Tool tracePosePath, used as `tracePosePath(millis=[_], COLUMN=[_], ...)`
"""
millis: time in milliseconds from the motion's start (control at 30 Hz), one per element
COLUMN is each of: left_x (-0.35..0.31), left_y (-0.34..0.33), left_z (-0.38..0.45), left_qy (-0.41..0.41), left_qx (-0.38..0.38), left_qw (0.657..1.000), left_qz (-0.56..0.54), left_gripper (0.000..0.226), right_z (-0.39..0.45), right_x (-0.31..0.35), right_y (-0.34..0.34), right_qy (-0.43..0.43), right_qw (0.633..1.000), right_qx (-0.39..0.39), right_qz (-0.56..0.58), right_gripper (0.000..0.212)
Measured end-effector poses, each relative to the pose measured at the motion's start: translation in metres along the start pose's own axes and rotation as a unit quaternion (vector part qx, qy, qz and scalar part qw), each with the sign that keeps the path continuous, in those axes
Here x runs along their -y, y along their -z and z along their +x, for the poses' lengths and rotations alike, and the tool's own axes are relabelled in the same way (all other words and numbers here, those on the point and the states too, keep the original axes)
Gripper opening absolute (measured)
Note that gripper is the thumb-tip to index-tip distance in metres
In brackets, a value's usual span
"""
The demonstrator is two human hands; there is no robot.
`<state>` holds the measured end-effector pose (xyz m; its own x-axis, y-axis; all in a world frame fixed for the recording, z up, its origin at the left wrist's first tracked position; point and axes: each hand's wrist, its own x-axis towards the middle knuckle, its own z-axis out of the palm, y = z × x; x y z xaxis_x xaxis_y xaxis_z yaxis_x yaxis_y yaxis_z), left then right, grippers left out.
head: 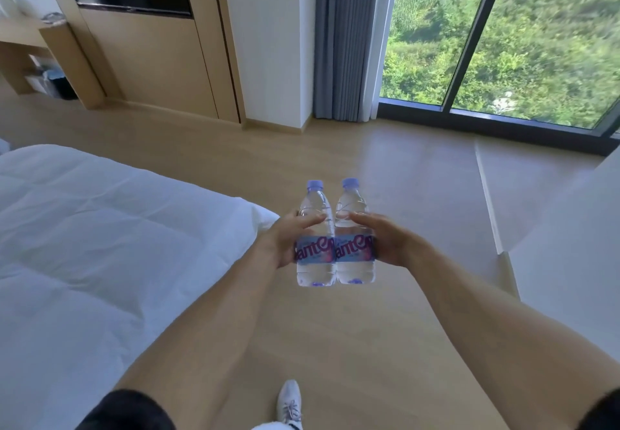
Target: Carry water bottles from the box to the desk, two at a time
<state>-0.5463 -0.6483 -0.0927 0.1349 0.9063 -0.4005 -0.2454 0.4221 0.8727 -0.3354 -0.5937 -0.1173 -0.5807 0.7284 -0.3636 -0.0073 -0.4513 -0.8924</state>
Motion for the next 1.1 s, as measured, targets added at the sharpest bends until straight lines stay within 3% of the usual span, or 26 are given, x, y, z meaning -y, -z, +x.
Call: tracePosePath(millis=[100,200,400,533,800,1000,1100], left_x=[-0.029,-0.066,-0.119,-0.142,-0.185,-0.237,-0.263], left_y=[0.018,0.031,0.057,0.068,0.072,0.055,0.053], left_z=[0.055,0.102,0.185,0.242,0.374,0.464,0.501], left_qy=[-0.009,-0.005,0.015,0.010,-0.022,-0.027,-0.031], left_qx=[-0.024,-0.006,0.025,0.010,-0.085,-0.112,-0.117], left_qw=[1.000,1.000,0.999,0.999,0.996,0.993,0.992], left_qz=[-0.003,0.011,0.024,0.040,0.024,-0.016,-0.028], left_gripper=[0.049,0.022,0.006,0.032,0.053,0.045,0.024], right_z=[0.050,0.097,0.170,0.219,0.343,0.435,0.474], right_x=[0.025,0.054,0.101,0.123,0.182,0.250,0.281], right_y=[0.014,0.026,0.053,0.079,0.160,0.227,0.252], right_qy=[-0.004,-0.007,0.008,0.016,-0.006,-0.040,-0.045], right_qw=[1.000,1.000,0.999,0.999,0.999,0.999,0.996], right_qx=[-0.009,-0.018,-0.022,-0.028,-0.025,0.020,0.068], right_qz=[0.011,0.016,0.031,0.043,0.028,-0.008,-0.022], right_gripper=[0.048,0.049,0.046,0.049,0.048,0.052,0.049])
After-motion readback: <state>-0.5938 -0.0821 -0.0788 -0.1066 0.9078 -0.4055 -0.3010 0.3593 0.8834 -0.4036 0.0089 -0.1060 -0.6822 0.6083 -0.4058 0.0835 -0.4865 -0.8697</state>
